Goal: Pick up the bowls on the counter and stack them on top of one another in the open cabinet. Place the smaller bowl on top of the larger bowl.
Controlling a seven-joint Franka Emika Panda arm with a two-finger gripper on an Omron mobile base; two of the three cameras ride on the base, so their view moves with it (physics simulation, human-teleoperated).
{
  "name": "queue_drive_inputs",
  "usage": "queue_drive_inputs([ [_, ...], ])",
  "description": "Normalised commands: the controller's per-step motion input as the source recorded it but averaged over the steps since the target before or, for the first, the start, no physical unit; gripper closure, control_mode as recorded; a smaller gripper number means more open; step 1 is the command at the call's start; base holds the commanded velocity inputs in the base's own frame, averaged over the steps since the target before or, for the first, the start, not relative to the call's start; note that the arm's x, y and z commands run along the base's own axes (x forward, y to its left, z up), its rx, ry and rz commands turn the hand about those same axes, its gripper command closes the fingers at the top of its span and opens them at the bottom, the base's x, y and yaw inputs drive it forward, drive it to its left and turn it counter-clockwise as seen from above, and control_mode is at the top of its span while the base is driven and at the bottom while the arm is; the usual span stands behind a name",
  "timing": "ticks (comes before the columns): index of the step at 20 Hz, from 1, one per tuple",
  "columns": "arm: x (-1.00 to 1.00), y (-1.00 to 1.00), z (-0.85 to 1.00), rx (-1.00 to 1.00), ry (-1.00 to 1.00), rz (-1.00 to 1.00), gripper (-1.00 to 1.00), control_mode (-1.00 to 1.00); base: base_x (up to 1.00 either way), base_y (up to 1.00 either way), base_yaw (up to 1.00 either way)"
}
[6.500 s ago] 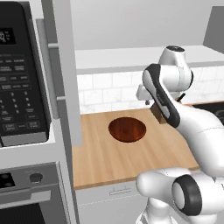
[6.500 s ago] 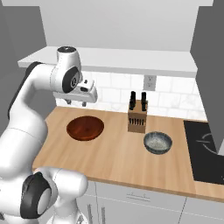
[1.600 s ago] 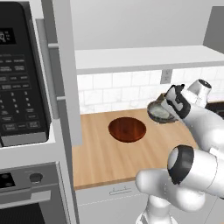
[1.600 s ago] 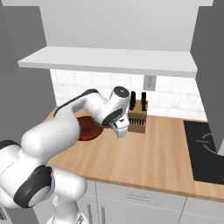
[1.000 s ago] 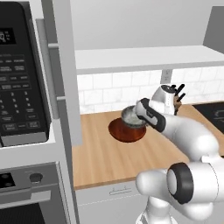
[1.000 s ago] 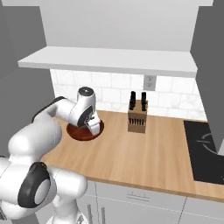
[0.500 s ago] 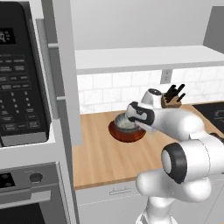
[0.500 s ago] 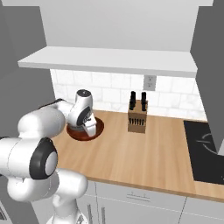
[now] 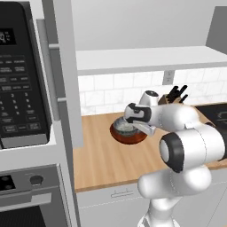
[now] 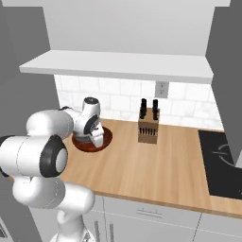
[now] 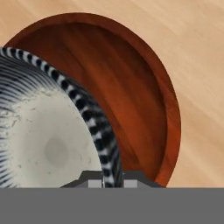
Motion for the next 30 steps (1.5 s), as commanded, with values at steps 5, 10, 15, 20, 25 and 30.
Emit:
queue_drive_inputs([
  [5,0.24,0.0,-0.2,0.0,0.0,0.0,1.0,-1.0,0.0,0.0,0.0],
  [10,0.2,0.0,-0.17,0.0,0.0,0.0,1.0,-1.0,0.0,0.0,0.0],
  [15,0.09,0.0,0.0,0.0,0.0,0.0,-1.0,-1.0,0.0,0.0,0.0],
  [20,0.0,-0.05,0.31,0.0,-0.02,0.0,-1.0,-1.0,0.0,0.0,0.0],
  [25,-0.49,-0.56,0.28,0.0,0.02,0.04,-1.0,-1.0,0.0,0.0,0.0],
  [30,-0.05,-0.04,-0.18,-0.09,0.04,0.09,-1.0,-1.0,0.0,0.0,0.0],
])
